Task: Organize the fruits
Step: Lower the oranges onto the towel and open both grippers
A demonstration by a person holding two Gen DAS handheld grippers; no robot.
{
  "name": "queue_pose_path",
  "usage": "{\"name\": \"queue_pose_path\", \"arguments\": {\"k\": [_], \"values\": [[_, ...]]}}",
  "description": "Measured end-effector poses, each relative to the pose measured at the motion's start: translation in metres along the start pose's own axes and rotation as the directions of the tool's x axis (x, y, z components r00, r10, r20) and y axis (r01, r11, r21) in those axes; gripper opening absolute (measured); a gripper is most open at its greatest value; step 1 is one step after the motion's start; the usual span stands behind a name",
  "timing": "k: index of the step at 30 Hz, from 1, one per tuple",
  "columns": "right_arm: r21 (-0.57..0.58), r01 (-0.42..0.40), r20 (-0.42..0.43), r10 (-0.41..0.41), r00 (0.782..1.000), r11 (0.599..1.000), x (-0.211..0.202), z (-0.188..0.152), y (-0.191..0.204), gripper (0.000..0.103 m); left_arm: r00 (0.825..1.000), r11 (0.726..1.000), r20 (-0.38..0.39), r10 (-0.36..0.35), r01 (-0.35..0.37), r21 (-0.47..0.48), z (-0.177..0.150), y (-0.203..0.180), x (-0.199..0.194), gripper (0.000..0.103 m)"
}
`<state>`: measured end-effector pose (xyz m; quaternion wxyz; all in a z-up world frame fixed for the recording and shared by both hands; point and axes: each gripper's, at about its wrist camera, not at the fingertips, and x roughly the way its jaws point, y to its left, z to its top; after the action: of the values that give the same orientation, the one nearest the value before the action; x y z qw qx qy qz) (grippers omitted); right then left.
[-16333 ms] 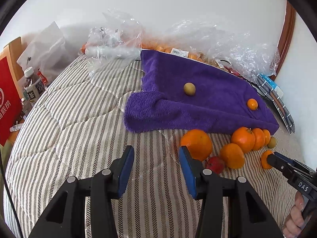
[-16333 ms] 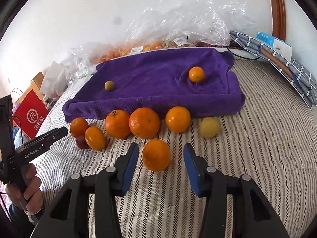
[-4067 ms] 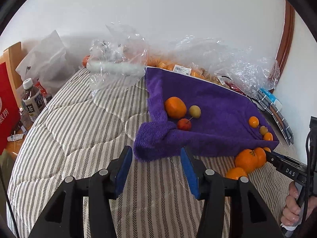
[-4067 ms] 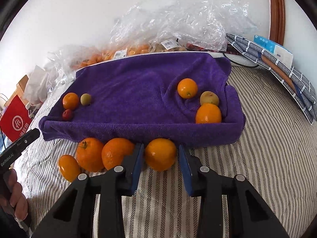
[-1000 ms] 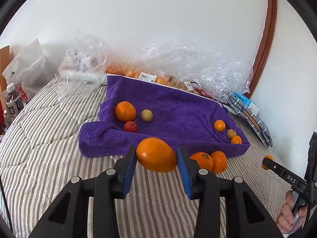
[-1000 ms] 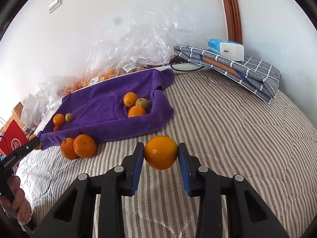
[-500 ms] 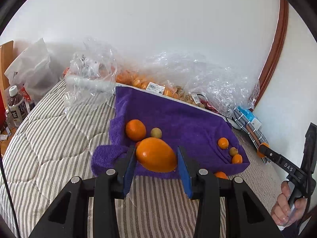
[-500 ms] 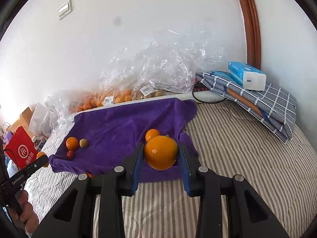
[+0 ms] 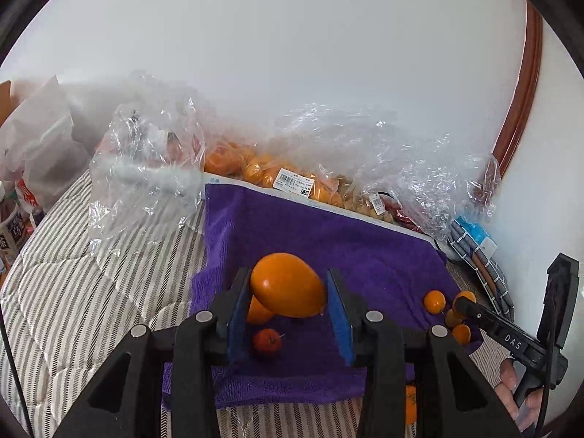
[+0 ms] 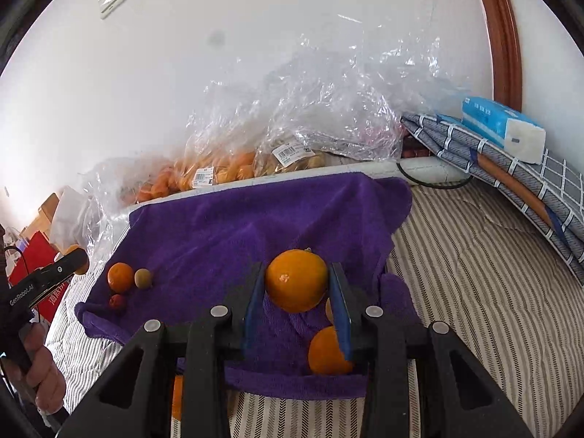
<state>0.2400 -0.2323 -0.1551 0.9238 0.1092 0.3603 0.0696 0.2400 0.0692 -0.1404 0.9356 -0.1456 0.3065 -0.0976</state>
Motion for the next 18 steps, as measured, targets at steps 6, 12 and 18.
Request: {"name": "queue_pose_path", "arguments": {"k": [6,12,18], "values": [[-0.021,-0.021,0.011,0.021,1.0,1.0,0.001,-0.004,-0.001,0.035,0.999,0.999,-0.034,0.004,-0.003,0.052,-0.011,-0.007,0.008,0.039],[-0.013,-0.005,-0.019,0.004,1.0,1.0,0.008,-0.005,-0.003,0.035,0.996,0.997,-0.086,-0.015,0.021,0.074,-0.018,-0.017,0.022,0.039],[-0.045,0.009,-0.02,-0.01,1.0,0.999,0.009,-0.007,0.002,0.035,0.995,0.997,-0.092,-0.047,0.053,0.057,-0.018,-0.015,0.023,0.039]]}}
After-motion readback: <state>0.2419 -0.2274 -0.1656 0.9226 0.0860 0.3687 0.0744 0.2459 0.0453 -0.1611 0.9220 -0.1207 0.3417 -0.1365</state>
